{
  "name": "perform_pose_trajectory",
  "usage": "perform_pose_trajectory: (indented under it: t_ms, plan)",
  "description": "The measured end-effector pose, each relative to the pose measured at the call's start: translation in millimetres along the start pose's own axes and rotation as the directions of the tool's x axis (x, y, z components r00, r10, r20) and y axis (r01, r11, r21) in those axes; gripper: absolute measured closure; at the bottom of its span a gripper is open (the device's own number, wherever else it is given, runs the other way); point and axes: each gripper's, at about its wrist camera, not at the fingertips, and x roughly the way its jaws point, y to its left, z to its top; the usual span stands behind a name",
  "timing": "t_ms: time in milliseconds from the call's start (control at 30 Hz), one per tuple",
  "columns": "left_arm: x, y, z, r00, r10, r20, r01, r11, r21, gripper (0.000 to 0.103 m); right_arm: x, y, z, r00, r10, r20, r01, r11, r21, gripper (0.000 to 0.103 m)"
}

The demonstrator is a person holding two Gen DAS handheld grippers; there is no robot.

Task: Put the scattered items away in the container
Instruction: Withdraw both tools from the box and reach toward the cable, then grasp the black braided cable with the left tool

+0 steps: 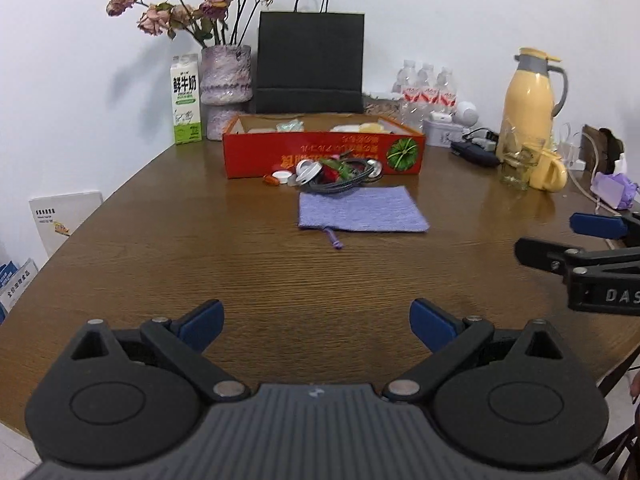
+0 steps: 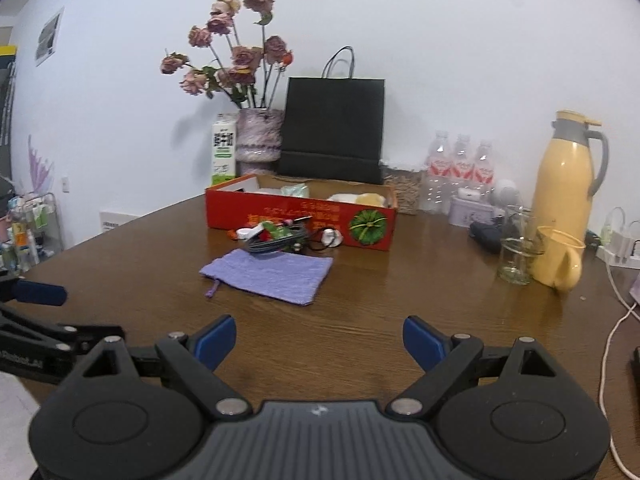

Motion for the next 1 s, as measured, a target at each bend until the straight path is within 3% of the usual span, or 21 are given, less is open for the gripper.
perform_pose_trajectory:
  t_ms: [100,333,467,600,733,833,1000]
  plan:
    - [14,8,7,0.999,-0.008,-0.031,0.007,1.0,-0.029,0.001,12,-6,0,1.0,0.005,-0.024,-0.004,1.0,0.017,0.013]
    - [57,47,46,0.995,-0.073,-0.071,0.062,0.987,-0.146,0.002,60,-13,33,0.993,0.108,-0.039,-0.106,0.992,0.07,0.015]
    - [81,58,71,0.992,-0.099,-0.078,0.088,0.987,-0.133,0.002,98,-14,58,0.986,0.165,-0.015,-0.164,0.984,0.075,0.023]
    - [106,52,96,0.997,-0.08,-0.025,0.079,0.997,-0.022,0.004,145,-10,83,0.986,0.165,-0.021,-0.164,0.986,0.041,0.035]
    - [144,49,123,0.993,-0.116,-0.018,0.116,0.993,0.023,0.013,203,-21,105,0.969,0.227,-0.101,-0.212,0.967,0.138,0.05]
    - [181,53,136,0.984,-0.174,-0.033,0.174,0.985,-0.004,0.019,234,-18,109,0.964,0.246,-0.1,-0.234,0.964,0.124,0.059]
    - [231,62,133,0.967,-0.242,-0.084,0.227,0.962,-0.153,0.032,275,-16,103,0.946,0.25,-0.205,-0.218,0.962,0.165,0.084]
